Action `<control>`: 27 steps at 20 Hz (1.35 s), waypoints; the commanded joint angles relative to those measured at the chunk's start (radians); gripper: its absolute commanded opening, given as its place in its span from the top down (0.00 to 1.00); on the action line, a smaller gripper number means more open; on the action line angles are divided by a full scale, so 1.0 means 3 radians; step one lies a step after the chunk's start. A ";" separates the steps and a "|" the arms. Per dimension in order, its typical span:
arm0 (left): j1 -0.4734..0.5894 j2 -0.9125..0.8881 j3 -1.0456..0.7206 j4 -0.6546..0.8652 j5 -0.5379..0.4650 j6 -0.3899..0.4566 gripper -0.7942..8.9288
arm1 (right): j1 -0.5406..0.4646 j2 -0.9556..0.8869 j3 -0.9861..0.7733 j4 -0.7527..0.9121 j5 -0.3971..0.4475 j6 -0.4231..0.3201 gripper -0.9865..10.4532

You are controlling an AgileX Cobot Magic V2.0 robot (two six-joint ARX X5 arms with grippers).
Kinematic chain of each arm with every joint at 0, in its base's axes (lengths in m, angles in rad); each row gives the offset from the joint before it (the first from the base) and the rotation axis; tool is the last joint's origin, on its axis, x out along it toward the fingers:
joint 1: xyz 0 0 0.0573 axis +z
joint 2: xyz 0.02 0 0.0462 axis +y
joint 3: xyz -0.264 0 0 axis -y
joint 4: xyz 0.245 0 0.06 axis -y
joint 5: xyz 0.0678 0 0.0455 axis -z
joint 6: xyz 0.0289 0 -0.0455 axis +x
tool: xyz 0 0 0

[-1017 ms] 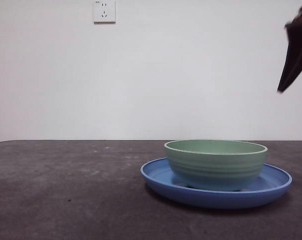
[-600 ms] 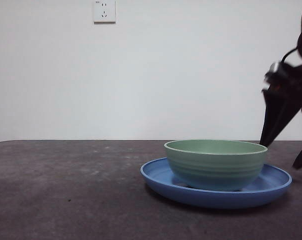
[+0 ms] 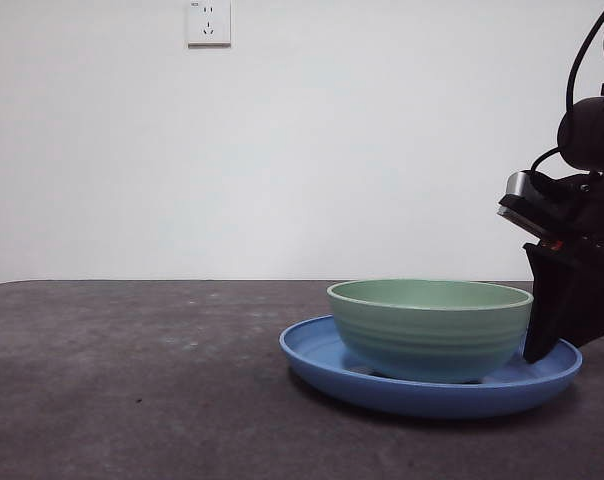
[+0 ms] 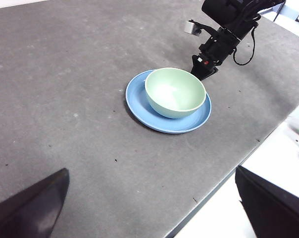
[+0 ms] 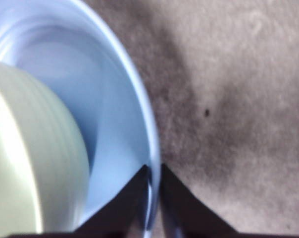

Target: Place the green bowl on the blue plate

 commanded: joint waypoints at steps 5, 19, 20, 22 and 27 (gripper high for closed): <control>-0.0014 0.0005 0.0027 0.0037 -0.0006 0.0004 0.27 | 0.0015 0.0042 0.0158 -0.0067 0.0051 0.0032 0.91; -0.0014 0.0005 0.0027 0.0039 -0.0006 0.0004 0.27 | 0.0528 0.0043 0.0926 -0.0409 0.0011 0.0490 0.91; -0.0014 0.0005 0.0027 0.0038 -0.0006 0.0004 0.27 | 0.0582 0.0045 0.0927 -0.0370 0.0011 0.0542 0.91; -0.0014 0.0005 0.0027 0.0038 -0.0006 0.0004 0.27 | 0.0685 0.0050 0.0927 -0.0284 0.0013 0.0635 0.91; -0.0014 0.0005 0.0027 0.0039 -0.0006 0.0004 0.27 | 0.0862 0.0207 0.0928 0.0000 -0.0051 0.0870 0.91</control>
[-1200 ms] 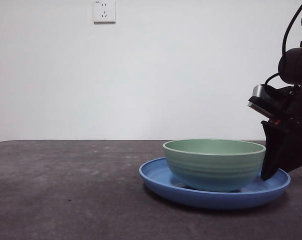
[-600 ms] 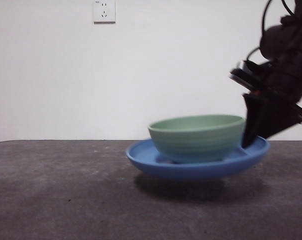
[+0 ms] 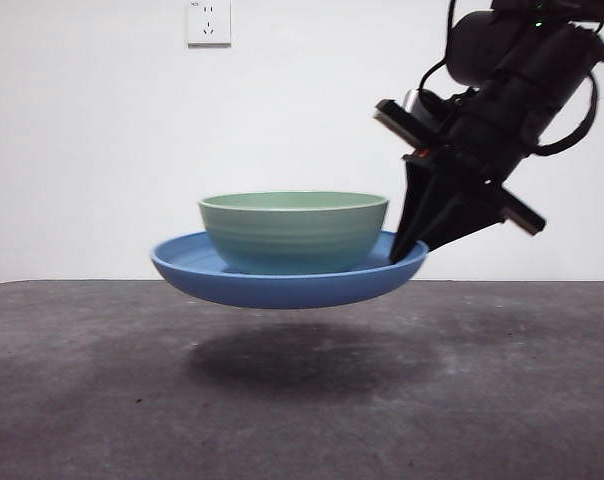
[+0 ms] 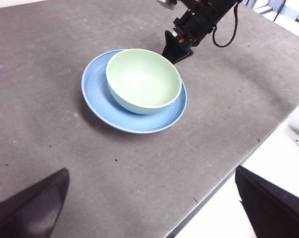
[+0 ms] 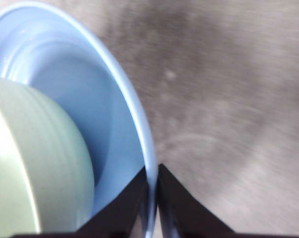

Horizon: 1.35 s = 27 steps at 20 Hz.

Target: Place the green bowl on the blue plate

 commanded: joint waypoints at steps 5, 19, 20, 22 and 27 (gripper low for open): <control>-0.0014 0.0005 0.0028 0.0038 -0.0006 0.0004 0.27 | 0.0175 0.0436 0.0074 0.0266 -0.0022 0.0215 0.91; -0.0014 0.0005 0.0028 0.0037 -0.0005 0.0003 0.27 | 0.0175 0.0629 0.0074 0.0290 0.0104 0.0216 0.74; -0.0014 0.0005 0.0028 0.0037 -0.0006 0.0003 0.27 | 0.0175 0.0609 0.0074 0.0270 0.0191 0.0229 0.74; -0.0014 0.0005 0.0028 0.0037 -0.0005 0.0004 0.27 | 0.0175 0.0515 0.0074 0.0210 0.0366 0.0226 0.74; -0.0014 0.0005 0.0028 0.0037 -0.0006 0.0004 0.27 | 0.0170 -0.0022 0.0074 0.0008 0.0473 0.0161 0.61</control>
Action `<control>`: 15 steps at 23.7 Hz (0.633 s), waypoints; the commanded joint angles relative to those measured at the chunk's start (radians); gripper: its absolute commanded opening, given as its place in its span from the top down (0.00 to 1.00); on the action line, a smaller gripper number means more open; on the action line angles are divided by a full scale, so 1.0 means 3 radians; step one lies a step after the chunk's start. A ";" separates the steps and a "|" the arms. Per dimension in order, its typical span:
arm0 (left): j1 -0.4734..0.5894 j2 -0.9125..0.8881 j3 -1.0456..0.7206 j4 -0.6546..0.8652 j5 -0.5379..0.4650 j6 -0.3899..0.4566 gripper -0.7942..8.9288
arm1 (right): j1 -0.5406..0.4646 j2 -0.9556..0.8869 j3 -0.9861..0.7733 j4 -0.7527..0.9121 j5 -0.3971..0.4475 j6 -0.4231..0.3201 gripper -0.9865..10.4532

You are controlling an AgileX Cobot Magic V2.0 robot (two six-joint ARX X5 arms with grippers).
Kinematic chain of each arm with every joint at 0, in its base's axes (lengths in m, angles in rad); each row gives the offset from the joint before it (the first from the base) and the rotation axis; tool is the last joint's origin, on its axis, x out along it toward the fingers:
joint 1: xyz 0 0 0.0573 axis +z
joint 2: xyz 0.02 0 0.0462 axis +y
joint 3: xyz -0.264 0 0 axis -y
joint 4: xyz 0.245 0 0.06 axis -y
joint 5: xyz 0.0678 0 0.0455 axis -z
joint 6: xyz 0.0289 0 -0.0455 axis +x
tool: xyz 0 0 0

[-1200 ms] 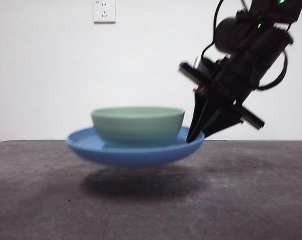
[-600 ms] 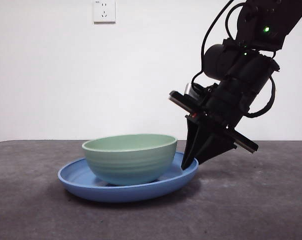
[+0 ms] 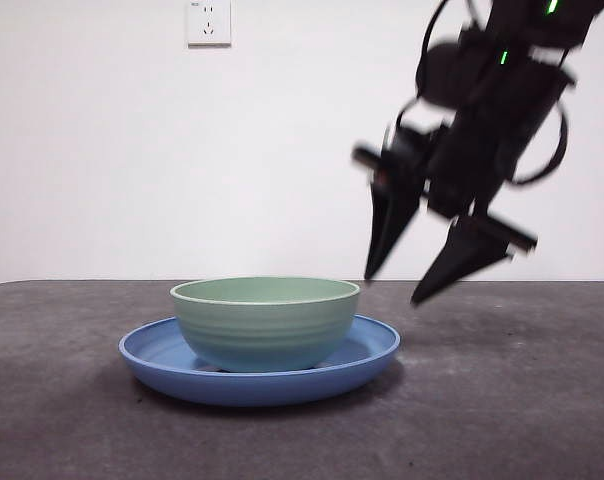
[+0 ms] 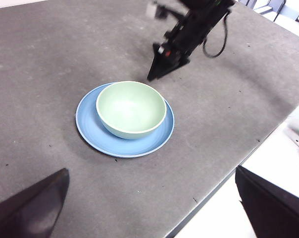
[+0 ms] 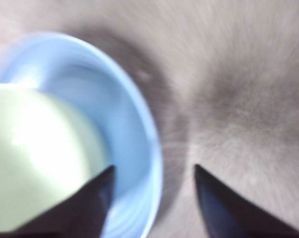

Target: Place the green bowl on the blue plate

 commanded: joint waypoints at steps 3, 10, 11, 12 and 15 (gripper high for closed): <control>-0.0014 0.0005 0.0028 0.0036 -0.0005 0.0004 0.27 | 0.0067 -0.0601 0.0071 -0.0425 0.0187 -0.0142 0.53; -0.0014 0.0005 0.0028 0.0037 -0.0006 0.0004 0.27 | 0.0562 -0.1719 0.0066 -0.1165 0.0688 -0.0282 0.43; -0.0014 0.0005 0.0028 0.0038 -0.0005 0.0004 0.27 | 0.0637 -0.1823 0.0064 -0.1232 0.0767 -0.0263 0.42; -0.0014 0.0005 0.0028 0.0039 -0.0006 0.0005 0.27 | 0.0704 -0.1902 0.0061 -0.1287 0.0839 -0.0251 0.41; -0.0014 0.0005 0.0028 0.0036 -0.0006 0.0004 0.27 | 0.0941 -0.2153 0.0047 -0.1480 0.1091 -0.0181 0.37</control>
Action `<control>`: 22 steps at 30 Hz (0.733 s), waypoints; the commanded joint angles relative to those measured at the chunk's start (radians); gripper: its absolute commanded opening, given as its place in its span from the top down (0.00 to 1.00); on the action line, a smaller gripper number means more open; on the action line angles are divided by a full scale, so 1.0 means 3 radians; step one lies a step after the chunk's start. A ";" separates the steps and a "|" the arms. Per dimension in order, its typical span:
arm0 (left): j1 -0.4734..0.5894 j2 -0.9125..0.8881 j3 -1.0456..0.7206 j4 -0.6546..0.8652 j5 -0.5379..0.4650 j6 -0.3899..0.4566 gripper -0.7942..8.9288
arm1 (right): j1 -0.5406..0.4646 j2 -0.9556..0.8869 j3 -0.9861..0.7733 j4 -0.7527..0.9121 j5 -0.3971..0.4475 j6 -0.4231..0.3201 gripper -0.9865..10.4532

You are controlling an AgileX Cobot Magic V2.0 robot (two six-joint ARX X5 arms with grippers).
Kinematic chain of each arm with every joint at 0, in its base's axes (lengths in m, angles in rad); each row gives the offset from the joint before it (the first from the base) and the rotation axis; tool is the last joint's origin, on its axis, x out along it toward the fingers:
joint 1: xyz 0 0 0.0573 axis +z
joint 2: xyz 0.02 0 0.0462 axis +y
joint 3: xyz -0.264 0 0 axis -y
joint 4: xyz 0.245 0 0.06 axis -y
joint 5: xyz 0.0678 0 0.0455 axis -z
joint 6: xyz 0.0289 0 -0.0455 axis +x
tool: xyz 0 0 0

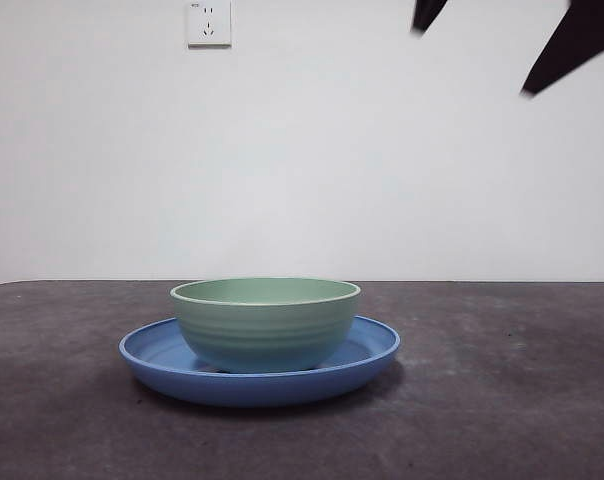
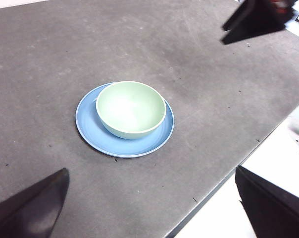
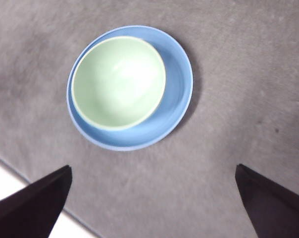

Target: Place the green bowl on the blue plate

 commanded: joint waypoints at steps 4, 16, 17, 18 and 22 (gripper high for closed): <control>-0.0014 0.0005 0.0028 0.0037 -0.0006 0.0004 0.27 | 0.0462 -0.0446 -0.0067 -0.0179 0.0289 0.0158 0.36; -0.0014 0.0005 0.0028 0.0032 -0.0005 0.0004 0.27 | 0.0909 -0.1542 -0.0702 -0.0174 0.0449 0.0286 0.36; -0.0014 0.0005 0.0028 0.0031 -0.0006 0.0004 0.27 | 0.0909 -0.1620 -0.0758 -0.0161 0.0449 0.0312 0.36; -0.0014 0.0005 0.0028 0.0031 -0.0006 0.0004 0.27 | 0.0909 -0.1681 -0.0805 -0.0137 0.0448 0.0332 0.36; -0.0014 0.0005 0.0028 0.0032 -0.0006 0.0004 0.27 | 0.0908 -0.1886 -0.0945 -0.0011 0.0445 0.0345 0.36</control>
